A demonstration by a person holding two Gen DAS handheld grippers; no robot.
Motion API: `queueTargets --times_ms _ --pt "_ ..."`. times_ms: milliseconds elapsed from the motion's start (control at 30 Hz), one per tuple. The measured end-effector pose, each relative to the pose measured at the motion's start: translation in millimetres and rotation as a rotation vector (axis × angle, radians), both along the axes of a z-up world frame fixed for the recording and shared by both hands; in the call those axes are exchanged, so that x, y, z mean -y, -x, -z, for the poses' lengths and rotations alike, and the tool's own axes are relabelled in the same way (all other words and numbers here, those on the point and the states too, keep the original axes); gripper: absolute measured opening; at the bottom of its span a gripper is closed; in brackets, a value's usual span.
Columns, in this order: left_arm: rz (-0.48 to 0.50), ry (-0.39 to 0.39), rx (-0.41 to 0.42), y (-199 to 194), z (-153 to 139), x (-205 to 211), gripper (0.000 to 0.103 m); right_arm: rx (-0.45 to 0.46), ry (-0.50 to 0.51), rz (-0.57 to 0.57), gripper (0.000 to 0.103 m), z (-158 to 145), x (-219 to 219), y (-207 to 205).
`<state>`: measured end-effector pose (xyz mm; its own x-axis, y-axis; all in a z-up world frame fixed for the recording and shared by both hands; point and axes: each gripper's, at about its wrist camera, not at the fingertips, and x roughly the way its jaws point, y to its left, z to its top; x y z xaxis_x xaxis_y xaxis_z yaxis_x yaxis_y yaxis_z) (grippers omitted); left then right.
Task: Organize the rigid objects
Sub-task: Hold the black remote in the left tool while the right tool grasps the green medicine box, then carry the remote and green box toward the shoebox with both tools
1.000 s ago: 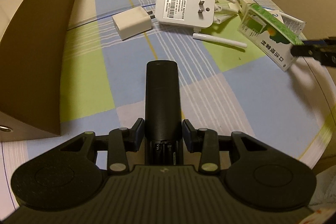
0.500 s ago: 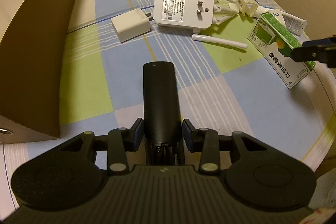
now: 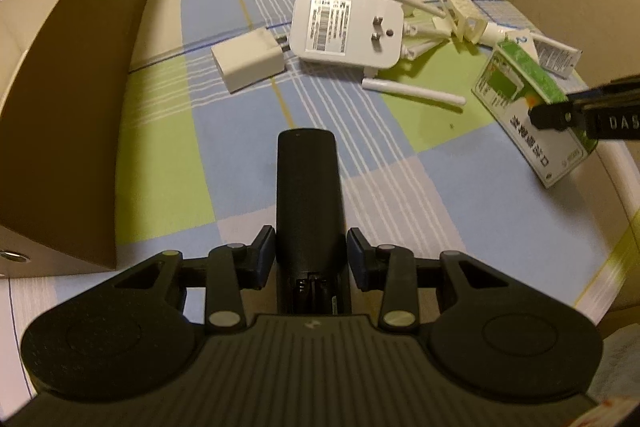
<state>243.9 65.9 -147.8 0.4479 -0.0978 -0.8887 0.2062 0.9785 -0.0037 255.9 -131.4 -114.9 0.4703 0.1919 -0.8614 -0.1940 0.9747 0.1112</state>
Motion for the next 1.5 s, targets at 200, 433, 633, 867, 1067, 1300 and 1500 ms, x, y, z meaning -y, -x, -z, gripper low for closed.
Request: queueTargets --times_ms 200,433,633,867,1067,1300,1500 --pt "-0.003 0.006 0.020 -3 -10 -3 0.033 0.008 -0.040 0.026 0.026 -12 6 7" --pt "-0.009 0.029 0.008 -3 -16 -11 0.033 0.044 -0.074 0.025 0.026 -31 4 12" --pt "-0.017 0.022 -0.054 -8 -1 -12 0.033 0.030 -0.087 0.016 0.026 -28 -1 12" --pt "-0.011 0.000 -0.075 -14 8 -9 0.034 0.008 -0.098 0.026 0.026 -25 0 13" --pt "0.007 -0.009 -0.070 -14 5 -7 0.033 0.004 -0.101 0.030 0.026 -24 2 15" --pt "0.005 0.004 -0.013 -11 -22 -11 0.033 0.015 -0.109 0.020 0.026 -28 0 16" --pt "-0.019 0.026 0.039 -6 -49 -21 0.033 0.028 -0.129 -0.002 0.026 -37 -8 14"
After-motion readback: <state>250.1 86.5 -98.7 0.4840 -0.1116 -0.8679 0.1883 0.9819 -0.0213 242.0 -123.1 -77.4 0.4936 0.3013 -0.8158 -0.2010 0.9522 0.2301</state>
